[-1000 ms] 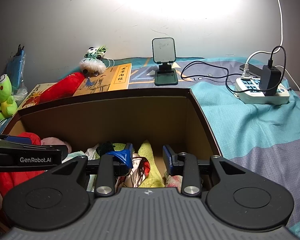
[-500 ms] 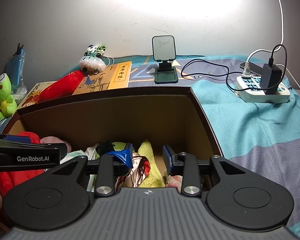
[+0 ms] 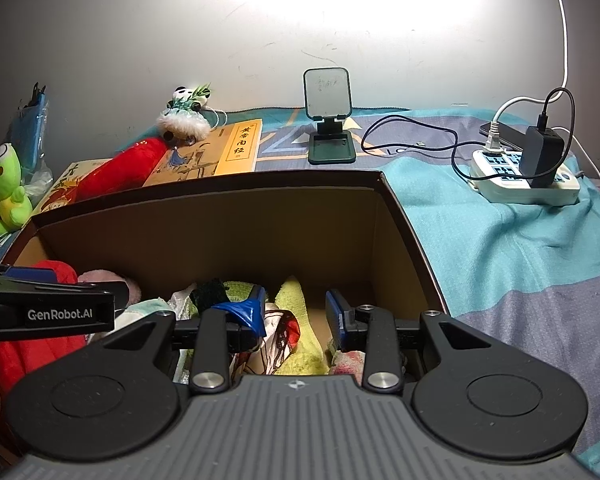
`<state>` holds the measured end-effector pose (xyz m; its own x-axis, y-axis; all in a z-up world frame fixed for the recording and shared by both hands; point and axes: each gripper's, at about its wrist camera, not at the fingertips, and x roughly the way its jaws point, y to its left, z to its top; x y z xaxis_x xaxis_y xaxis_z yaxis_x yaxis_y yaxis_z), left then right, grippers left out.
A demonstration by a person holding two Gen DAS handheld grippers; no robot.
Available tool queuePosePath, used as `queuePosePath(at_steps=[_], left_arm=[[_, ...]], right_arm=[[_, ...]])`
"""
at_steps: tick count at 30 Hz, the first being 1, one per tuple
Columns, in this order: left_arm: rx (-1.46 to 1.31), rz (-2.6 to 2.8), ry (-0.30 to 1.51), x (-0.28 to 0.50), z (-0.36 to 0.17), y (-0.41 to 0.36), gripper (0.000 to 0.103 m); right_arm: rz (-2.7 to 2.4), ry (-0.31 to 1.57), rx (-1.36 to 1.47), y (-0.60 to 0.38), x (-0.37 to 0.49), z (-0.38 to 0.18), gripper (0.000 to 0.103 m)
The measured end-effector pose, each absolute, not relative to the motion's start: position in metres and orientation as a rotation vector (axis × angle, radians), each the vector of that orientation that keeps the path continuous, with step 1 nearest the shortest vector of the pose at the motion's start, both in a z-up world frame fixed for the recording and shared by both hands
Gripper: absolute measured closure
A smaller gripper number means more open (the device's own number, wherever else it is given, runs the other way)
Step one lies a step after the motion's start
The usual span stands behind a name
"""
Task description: Organize soft objects
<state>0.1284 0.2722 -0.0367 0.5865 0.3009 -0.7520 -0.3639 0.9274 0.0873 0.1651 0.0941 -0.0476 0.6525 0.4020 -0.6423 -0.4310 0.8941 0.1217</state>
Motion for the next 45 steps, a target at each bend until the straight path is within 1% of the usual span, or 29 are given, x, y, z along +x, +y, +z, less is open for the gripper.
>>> queuePosePath(at_steps=[39, 42, 45], left_arm=[[-0.069, 0.393, 0.862, 0.1290, -0.0354, 0.2733, 0.029], [-0.070, 0.387, 0.860, 0.1286, -0.0351, 0.2734, 0.031], [-0.089, 0.370, 0.855, 0.1275, -0.0347, 0.2758, 0.036]], right_arm=[[0.491, 0.727, -0.044, 0.0975, 0.1639, -0.0476, 0.087], [0.494, 0.726, -0.047, 0.0973, 0.1642, -0.0477, 0.087], [0.494, 0.726, -0.048, 0.0975, 0.1641, -0.0476, 0.087]])
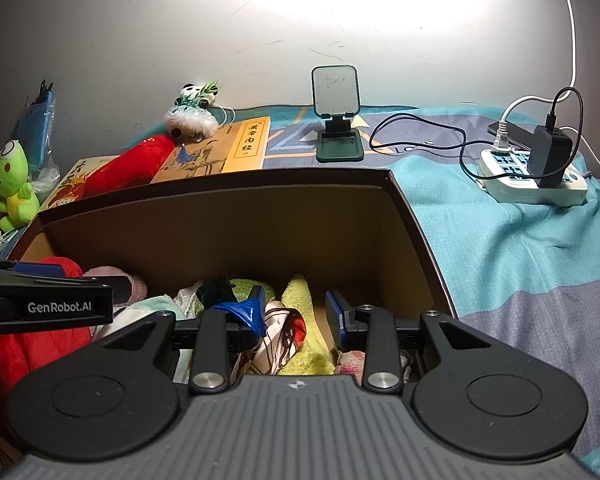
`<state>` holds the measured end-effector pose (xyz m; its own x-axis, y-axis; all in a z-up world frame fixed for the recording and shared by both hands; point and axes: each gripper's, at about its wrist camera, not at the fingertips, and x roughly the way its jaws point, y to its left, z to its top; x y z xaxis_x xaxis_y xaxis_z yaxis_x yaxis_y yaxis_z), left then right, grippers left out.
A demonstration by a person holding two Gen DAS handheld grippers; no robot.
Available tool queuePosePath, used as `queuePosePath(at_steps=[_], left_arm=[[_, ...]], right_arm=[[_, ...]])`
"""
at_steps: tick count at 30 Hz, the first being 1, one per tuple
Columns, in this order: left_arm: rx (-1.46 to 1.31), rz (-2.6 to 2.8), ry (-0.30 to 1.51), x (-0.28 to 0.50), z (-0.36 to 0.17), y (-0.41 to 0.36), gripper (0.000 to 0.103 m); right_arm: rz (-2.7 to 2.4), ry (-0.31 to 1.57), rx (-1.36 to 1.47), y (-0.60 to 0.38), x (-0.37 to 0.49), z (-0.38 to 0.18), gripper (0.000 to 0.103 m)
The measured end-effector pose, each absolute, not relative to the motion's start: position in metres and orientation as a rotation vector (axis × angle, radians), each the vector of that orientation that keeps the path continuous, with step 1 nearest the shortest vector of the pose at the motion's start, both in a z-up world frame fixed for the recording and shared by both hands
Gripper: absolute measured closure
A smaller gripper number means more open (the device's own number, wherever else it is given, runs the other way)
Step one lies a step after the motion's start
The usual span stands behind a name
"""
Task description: Organize soft objects
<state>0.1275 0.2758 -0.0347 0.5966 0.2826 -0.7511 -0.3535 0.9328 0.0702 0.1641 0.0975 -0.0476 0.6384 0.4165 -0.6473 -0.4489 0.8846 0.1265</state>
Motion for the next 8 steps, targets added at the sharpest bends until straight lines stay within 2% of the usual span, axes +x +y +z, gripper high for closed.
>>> queuePosePath(at_steps=[2, 8], left_arm=[[-0.111, 0.350, 0.843, 0.1256, -0.0337, 0.2778, 0.040], [-0.116, 0.353, 0.811, 0.1235, -0.0314, 0.2767, 0.040]], right_arm=[[0.494, 0.724, -0.049, 0.0973, 0.1639, -0.0477, 0.087], [0.493, 0.722, -0.048, 0.0973, 0.1637, -0.0476, 0.087]])
